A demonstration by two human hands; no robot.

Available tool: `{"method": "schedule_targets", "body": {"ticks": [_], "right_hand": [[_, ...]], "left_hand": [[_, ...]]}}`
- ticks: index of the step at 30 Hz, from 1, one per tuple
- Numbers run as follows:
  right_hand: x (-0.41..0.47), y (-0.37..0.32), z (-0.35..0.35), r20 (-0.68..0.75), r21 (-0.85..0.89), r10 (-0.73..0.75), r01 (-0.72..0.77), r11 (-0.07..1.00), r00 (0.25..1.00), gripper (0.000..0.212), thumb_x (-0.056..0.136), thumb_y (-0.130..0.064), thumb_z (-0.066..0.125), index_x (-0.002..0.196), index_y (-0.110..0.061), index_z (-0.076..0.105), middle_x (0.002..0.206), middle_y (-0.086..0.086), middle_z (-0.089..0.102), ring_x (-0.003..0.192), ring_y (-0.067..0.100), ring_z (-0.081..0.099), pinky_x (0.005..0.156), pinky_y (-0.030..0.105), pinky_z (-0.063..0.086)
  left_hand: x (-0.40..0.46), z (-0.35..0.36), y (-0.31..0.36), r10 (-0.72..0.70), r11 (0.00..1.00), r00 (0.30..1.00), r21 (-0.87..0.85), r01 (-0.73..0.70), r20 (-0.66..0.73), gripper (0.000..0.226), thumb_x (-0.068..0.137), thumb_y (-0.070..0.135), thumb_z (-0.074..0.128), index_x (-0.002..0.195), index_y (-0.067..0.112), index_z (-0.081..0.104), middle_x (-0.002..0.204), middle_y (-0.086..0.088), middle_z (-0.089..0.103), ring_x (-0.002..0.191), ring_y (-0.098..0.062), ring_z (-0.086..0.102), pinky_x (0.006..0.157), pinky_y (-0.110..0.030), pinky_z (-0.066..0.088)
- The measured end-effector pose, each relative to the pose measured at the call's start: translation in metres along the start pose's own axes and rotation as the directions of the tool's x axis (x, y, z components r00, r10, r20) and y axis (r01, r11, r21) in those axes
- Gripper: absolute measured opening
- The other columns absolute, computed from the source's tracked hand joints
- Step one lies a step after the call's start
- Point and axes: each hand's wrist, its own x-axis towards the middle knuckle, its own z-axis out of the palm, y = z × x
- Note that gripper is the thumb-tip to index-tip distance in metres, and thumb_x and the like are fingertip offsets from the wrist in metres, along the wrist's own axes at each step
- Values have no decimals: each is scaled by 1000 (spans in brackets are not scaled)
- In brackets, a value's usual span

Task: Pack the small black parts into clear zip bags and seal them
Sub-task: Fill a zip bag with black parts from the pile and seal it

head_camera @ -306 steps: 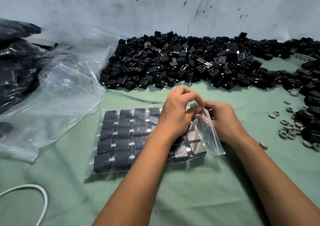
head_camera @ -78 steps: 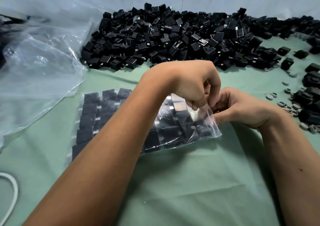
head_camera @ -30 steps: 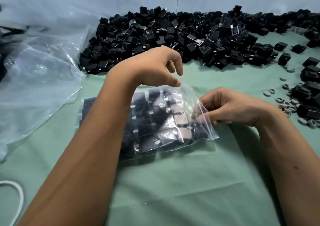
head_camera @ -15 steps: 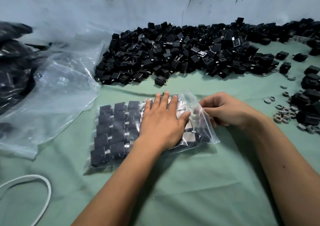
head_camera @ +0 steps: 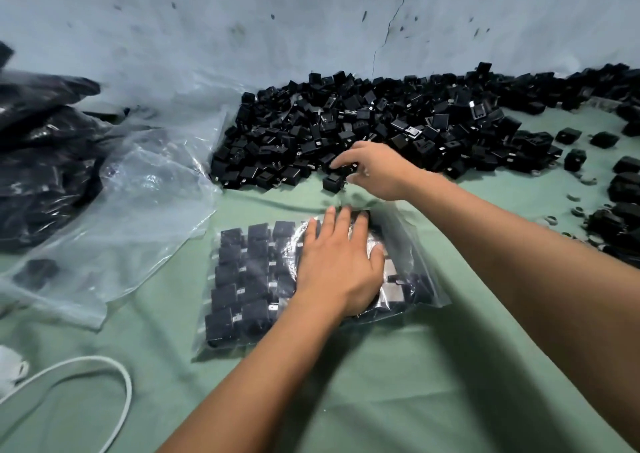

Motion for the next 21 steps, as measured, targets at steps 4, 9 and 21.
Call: {"method": "schedule_targets", "body": {"ticks": [4,9,21], "right_hand": [[26,-23,21,301,-289,-70,161,944,951,55,96,-6,60,148,-24,54,150,8,48,134,26,46,111,35,33],[4,-11,20,52,-153,72,-64,986,996,36,89,-7,68,125,-16,70,119,12,62,117,30,58,99,35,46],[-158,25,22,-262,587,483,-259,767,836,15,87,-26,82,100,-31,79,96,-7,74,84,13,69,81,32,58]], "left_hand": [[0,-3,1,-9,1000,1000,-1,9,3,66,103,41,23,164,20,13,172,-8,9,159,-25,-1,128,-50,0],[-1,-3,0,1,1000,1000,-19,-1,9,66,102,40,22,164,21,13,173,-7,6,159,-24,-2,128,-50,-1],[-2,-5,1,8,1000,1000,-15,-7,27,68,100,45,18,164,22,11,173,-7,6,159,-25,0,128,-51,0]]}}
